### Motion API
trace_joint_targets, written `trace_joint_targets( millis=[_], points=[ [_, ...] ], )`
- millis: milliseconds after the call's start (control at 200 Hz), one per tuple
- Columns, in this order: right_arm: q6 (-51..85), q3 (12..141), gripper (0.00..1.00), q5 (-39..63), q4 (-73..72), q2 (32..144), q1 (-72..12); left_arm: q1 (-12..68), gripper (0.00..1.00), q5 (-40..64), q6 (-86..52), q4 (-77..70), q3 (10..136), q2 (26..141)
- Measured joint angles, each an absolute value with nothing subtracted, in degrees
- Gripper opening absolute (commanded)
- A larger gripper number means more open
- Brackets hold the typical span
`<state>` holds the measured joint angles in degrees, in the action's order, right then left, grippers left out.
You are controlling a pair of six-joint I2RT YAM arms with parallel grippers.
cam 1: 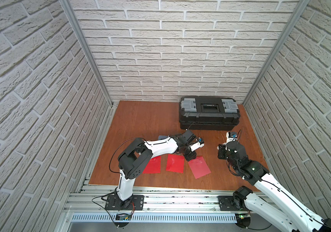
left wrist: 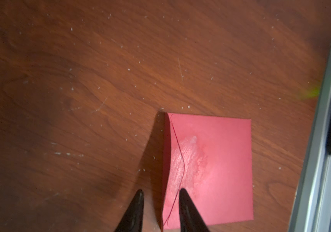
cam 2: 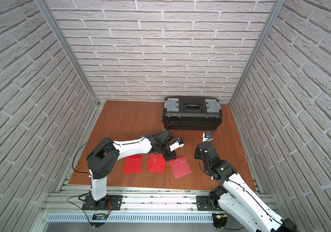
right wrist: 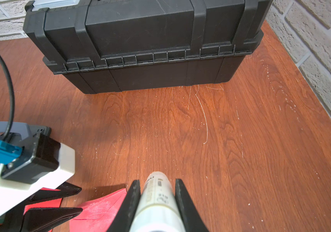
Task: Seal the envelope with a glue stick
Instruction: Seal the envelope at the center of the board.
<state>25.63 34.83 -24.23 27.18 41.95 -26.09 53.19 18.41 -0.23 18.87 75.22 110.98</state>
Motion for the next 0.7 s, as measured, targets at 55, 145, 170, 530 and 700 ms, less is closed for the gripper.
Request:
trace_joint_targets(
  millis=[55, 145, 170, 530, 700],
  points=[
    [25.45, 34.83, 0.03, -24.14, 27.18, 41.95, -26.09, 53.19, 0.24, 18.63, -0.14, 18.92, 75.79, 111.24],
    [25.02, 34.85, 0.03, -24.05, 27.18, 41.95, -26.09, 53.19, 0.18, 18.9, -0.14, 18.94, 76.34, 112.01],
    [24.97, 34.85, 0.02, -24.03, 27.18, 41.95, -26.09, 53.15, 0.18, 18.92, -0.14, 18.98, 76.44, 112.18],
    [24.6, 35.86, 0.03, -23.05, 27.2, 41.95, -26.09, 52.99, 0.05, 19.49, 0.16, 19.92, 77.6, 113.45],
    [24.58, 36.4, 0.03, -23.0, 27.22, 41.95, -26.09, 52.84, 0.0, 19.0, 0.25, 19.77, 77.62, 113.43]
  ],
)
